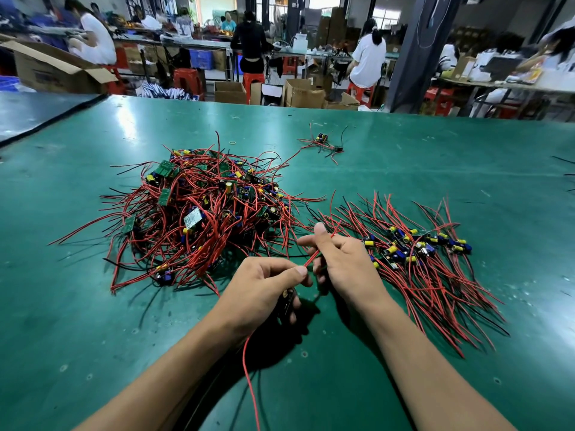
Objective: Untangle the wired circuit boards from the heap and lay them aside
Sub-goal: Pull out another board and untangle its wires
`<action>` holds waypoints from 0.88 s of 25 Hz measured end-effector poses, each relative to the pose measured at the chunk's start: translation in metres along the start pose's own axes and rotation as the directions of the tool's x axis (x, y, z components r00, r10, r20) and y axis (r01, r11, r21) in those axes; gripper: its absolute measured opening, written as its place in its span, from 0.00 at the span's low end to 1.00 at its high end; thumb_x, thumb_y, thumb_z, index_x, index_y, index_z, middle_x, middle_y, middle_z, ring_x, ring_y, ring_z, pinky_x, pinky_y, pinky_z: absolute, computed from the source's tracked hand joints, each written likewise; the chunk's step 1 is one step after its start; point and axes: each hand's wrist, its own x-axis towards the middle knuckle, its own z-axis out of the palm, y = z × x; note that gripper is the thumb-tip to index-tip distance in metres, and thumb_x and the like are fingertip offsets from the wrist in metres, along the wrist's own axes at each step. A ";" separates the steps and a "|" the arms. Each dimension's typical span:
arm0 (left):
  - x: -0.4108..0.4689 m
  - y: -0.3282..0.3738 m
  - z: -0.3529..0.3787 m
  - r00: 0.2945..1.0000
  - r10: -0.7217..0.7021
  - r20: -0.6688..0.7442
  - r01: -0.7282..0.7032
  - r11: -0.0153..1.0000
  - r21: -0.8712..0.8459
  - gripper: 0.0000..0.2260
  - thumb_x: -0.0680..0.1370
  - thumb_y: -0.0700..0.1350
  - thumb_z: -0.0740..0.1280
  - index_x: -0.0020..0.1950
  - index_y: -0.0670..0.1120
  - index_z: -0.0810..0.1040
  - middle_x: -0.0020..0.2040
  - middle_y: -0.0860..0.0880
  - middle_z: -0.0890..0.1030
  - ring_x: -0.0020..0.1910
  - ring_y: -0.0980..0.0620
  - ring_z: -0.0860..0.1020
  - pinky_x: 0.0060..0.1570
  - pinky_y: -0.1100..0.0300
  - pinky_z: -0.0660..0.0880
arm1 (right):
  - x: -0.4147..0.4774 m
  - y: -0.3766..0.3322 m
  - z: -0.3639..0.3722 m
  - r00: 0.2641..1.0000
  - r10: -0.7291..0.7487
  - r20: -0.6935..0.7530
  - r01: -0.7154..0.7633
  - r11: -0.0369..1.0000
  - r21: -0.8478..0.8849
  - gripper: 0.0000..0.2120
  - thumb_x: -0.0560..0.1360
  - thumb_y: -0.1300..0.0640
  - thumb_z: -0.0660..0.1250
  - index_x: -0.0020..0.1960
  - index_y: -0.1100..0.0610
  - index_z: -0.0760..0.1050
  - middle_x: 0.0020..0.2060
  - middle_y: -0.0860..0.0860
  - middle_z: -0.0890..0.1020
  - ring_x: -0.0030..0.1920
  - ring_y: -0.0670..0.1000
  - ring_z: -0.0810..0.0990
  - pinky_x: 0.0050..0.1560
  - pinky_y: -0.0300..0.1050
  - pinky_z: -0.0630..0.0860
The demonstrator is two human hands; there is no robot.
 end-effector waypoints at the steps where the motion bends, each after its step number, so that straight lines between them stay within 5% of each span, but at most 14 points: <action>1: 0.000 0.000 0.000 1.000 -0.002 0.001 0.002 1.000 -0.001 0.10 0.78 0.42 0.68 0.41 0.39 0.82 0.26 0.42 0.77 0.20 0.48 0.74 0.24 0.65 0.70 | 0.001 0.000 0.000 0.999 -0.011 -0.036 0.011 1.000 0.000 0.21 0.82 0.40 0.60 0.44 0.51 0.86 0.26 0.49 0.76 0.26 0.47 0.72 0.28 0.39 0.69; 5: -0.001 0.002 0.000 1.000 -0.013 0.027 0.013 1.000 0.001 0.10 0.78 0.43 0.68 0.40 0.41 0.83 0.26 0.42 0.77 0.21 0.48 0.74 0.25 0.64 0.70 | 0.001 -0.005 0.005 0.991 0.085 -0.103 -0.080 0.995 0.051 0.27 0.84 0.40 0.55 0.41 0.53 0.86 0.29 0.49 0.77 0.25 0.47 0.70 0.27 0.41 0.65; 9: -0.001 0.003 -0.001 0.998 -0.040 0.051 0.042 0.999 -0.031 0.09 0.78 0.43 0.68 0.40 0.41 0.83 0.26 0.42 0.76 0.20 0.49 0.74 0.24 0.66 0.70 | 0.001 -0.016 -0.003 0.944 0.262 0.202 -0.331 0.775 0.539 0.31 0.85 0.43 0.52 0.40 0.56 0.87 0.32 0.47 0.80 0.26 0.44 0.67 0.27 0.38 0.64; 11: -0.001 0.004 -0.002 0.997 -0.046 0.065 0.049 0.998 -0.040 0.09 0.78 0.42 0.67 0.40 0.41 0.83 0.26 0.41 0.76 0.20 0.49 0.74 0.24 0.66 0.70 | 0.001 -0.017 -0.006 0.921 0.252 0.296 -0.386 0.679 0.625 0.29 0.84 0.44 0.54 0.42 0.57 0.87 0.34 0.49 0.80 0.29 0.45 0.67 0.29 0.38 0.63; 15: -0.001 0.003 -0.002 0.997 -0.048 0.059 0.051 0.998 -0.047 0.09 0.79 0.42 0.66 0.41 0.41 0.83 0.25 0.42 0.76 0.20 0.48 0.73 0.24 0.65 0.70 | -0.002 -0.011 0.002 0.955 0.200 0.217 -0.273 0.879 0.390 0.25 0.80 0.38 0.59 0.46 0.55 0.87 0.35 0.46 0.79 0.27 0.43 0.66 0.30 0.39 0.61; 19: 0.000 0.001 -0.002 0.999 -0.023 0.045 0.026 0.997 -0.077 0.09 0.79 0.41 0.66 0.42 0.39 0.82 0.26 0.40 0.76 0.20 0.48 0.73 0.24 0.64 0.71 | -0.014 -0.007 0.014 0.917 0.147 0.371 -0.265 0.920 0.290 0.19 0.78 0.42 0.67 0.49 0.57 0.86 0.34 0.55 0.81 0.24 0.51 0.76 0.25 0.38 0.73; 22: 0.000 0.001 -0.004 0.999 -0.026 0.039 0.029 0.996 -0.079 0.09 0.78 0.41 0.67 0.41 0.39 0.83 0.26 0.40 0.75 0.20 0.49 0.73 0.24 0.64 0.70 | -0.013 -0.007 0.008 0.948 0.075 0.309 -0.110 0.989 0.098 0.22 0.78 0.36 0.63 0.43 0.51 0.86 0.35 0.62 0.81 0.30 0.52 0.75 0.28 0.39 0.69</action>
